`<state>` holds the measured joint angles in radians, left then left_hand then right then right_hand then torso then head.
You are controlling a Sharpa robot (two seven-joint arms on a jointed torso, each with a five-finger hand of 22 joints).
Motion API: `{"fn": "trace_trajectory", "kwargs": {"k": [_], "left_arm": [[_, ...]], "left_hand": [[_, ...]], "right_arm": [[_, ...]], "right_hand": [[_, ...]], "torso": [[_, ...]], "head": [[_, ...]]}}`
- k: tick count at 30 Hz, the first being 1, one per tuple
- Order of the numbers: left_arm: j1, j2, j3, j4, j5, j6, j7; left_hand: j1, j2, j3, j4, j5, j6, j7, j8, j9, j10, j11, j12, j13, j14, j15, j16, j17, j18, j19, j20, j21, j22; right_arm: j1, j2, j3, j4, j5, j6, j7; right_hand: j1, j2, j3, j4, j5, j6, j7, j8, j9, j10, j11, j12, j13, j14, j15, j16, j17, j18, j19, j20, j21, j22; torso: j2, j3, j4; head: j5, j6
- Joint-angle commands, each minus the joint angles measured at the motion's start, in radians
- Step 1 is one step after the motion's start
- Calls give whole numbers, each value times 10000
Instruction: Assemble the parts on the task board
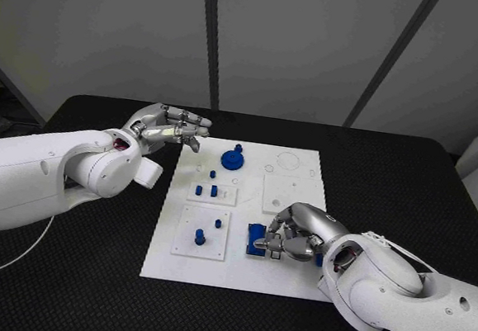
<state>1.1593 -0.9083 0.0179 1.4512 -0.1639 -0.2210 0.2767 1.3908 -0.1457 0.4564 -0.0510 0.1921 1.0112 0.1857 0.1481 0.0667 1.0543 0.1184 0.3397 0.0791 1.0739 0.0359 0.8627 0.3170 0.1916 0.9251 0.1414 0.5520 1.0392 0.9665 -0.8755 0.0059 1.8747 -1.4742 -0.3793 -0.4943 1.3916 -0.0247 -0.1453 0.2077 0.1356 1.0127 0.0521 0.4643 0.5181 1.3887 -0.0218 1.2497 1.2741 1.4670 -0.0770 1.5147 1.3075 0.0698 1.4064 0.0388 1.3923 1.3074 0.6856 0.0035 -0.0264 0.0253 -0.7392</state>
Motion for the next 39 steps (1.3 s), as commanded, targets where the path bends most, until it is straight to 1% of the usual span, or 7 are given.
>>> {"fn": "trace_trajectory", "kwargs": {"k": [1, 6, 12, 22, 25, 31, 39], "left_arm": [[11, 0, 7, 12, 16, 104, 25], [11, 1, 7, 8, 16, 95, 29], [11, 14, 7, -3, 16, 92, 37], [11, 23, 7, -21, 16, 92, 42], [11, 17, 7, -21, 16, 89, 41], [11, 8, 7, -27, 16, 84, 40], [10, 32, 7, -40, 16, 90, 42]], "left_hand": [[-78, -6, -58, 2, -16, -66, 31, 56, -1, -37, 3, 32, 4, -5, 76, -58, -16, -100, -59, 36, -3, -9], [-78, -6, -58, 2, -16, -66, 31, 56, -1, -37, 3, 32, 4, -5, 76, -58, -16, -100, -59, 36, -3, -9], [-78, -6, -58, 2, -16, -66, 31, 56, -1, -37, 3, 32, 4, -5, 76, -58, -16, -100, -59, 36, -3, -9], [-78, -6, -58, 2, -16, -66, 31, 56, -1, -37, 3, 32, 4, -5, 76, -58, -16, -100, -59, 36, -3, -9], [-78, -6, -58, 2, -16, -66, 31, 56, -1, -37, 3, 32, 4, -5, 76, -58, -16, -100, -59, 36, -3, -9], [-78, -6, -58, 2, -16, -66, 31, 56, -1, -37, 3, 32, 4, -5, 76, -58, -16, -100, -59, 36, -3, -9], [-66, 18, -59, 1, -14, -67, 31, 62, 0, -47, 3, 50, 4, -11, 76, -61, -22, -98, -57, 38, -19, -25]], "right_arm": [[-29, -2, -43, -24, -322, -77, -94], [-29, -3, -43, -8, -466, -287, -99], [-30, -12, -42, 15, -567, -503, -20], [-31, -197, -42, 259, -264, -669, 734], [-32, -325, -42, 393, -126, -612, 976], [-32, -564, -43, 571, 64, -253, 1270], [-32, -537, -44, 458, 136, 73, 1282]], "right_hand": [[314, 191, 89, -72, -97, 49, -80, 70, 20, 124, -40, 109, 58, 843, -66, 73, 1676, -113, 31, -64, 70, 270], [441, 304, 174, -125, -7, 88, -120, 77, 24, 206, -71, 229, 178, 852, -88, 94, 1718, -118, 52, -78, 90, 300], [590, 310, 223, -218, -40, 111, -141, 74, 22, 254, -92, 305, 258, 860, -105, 114, 1759, -124, 69, -94, 107, 326], [350, 220, 102, -79, -40, 150, -123, 74, 24, 305, -79, 370, 331, 867, -104, 130, 1790, -131, 87, -103, 124, 355], [327, 191, 83, -68, -50, 154, -123, 75, 26, 311, -79, 380, 343, 868, -103, 134, 1798, -132, 88, -103, 126, 358], [321, 136, 59, -72, -76, 158, -125, 76, 29, 313, -80, 380, 348, 869, -103, 136, 1802, -131, 84, -103, 122, 354], [385, 101, 71, -110, -101, 172, -137, 82, 35, 325, -88, 401, 375, 872, -105, 145, 1820, -131, 84, -105, 122, 358]], "torso": [[-8, 5, -4], [-7, 6, -11], [-10, 6, -4], [2, 6, -3], [12, 11, -7], [0, 1, -20], [-7, -1, 10]], "head": [[-21, 13], [-36, 28], [-64, 38], [-70, 56], [-64, 45], [-64, 18], [-86, 17]]}}
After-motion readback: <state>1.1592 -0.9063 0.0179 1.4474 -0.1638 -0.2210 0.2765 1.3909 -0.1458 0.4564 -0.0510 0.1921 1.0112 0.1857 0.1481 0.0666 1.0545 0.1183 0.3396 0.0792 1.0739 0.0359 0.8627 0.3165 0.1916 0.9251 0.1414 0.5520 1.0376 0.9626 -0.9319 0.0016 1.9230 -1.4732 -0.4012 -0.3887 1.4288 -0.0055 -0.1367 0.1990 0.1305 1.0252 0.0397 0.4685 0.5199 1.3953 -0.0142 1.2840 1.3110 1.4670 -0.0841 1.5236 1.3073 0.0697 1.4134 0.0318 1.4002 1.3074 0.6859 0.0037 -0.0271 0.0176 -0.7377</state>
